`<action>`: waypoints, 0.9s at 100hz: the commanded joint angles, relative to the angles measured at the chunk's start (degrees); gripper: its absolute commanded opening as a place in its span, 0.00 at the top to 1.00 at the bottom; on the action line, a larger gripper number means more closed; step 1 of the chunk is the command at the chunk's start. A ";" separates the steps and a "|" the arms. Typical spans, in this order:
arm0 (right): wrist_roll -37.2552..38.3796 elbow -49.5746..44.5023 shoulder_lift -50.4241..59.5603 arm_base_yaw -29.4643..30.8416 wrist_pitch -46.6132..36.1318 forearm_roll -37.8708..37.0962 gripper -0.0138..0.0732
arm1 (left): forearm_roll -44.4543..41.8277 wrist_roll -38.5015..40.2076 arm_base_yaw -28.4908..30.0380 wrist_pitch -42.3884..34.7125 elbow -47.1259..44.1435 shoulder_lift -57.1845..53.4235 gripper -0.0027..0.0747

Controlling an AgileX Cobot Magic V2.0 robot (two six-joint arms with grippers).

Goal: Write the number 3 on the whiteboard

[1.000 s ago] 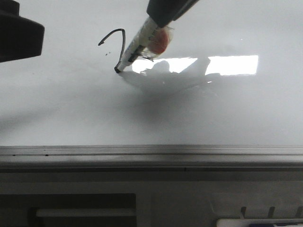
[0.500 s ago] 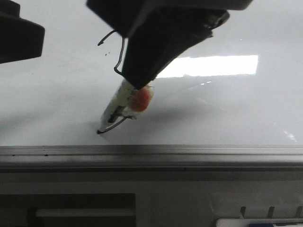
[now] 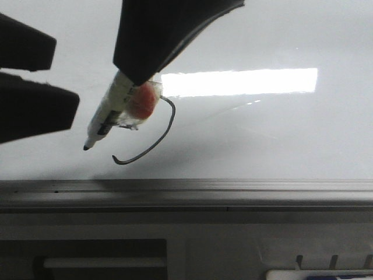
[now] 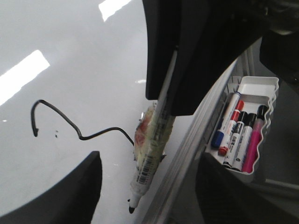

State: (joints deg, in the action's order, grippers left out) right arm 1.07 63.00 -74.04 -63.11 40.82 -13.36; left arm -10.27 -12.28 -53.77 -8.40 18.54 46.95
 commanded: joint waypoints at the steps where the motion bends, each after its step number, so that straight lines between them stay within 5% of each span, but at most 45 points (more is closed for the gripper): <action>1: 0.24 2.03 1.91 -0.86 -2.42 -1.02 0.91 | -0.06 0.43 -0.50 -3.99 1.51 1.61 0.45; 36: 0.24 5.35 2.03 -3.75 1.51 -0.49 0.91 | 1.44 0.43 -0.50 -4.17 1.51 6.10 0.47; 46: 0.24 5.41 2.03 -3.87 1.72 0.14 0.91 | 1.61 0.43 -0.50 -4.17 1.51 6.10 0.61; 60: 0.24 5.41 2.03 -3.87 2.34 0.50 0.91 | 1.61 0.43 -0.50 -4.17 1.51 6.10 0.99; 90: 0.24 5.41 2.03 -3.87 2.68 1.01 0.86 | 1.61 0.43 -0.50 -4.28 1.51 6.10 0.99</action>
State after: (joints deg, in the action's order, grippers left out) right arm 1.07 66.36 -73.91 -66.98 45.68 -11.82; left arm -9.80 -12.66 -53.94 -8.11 18.54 53.43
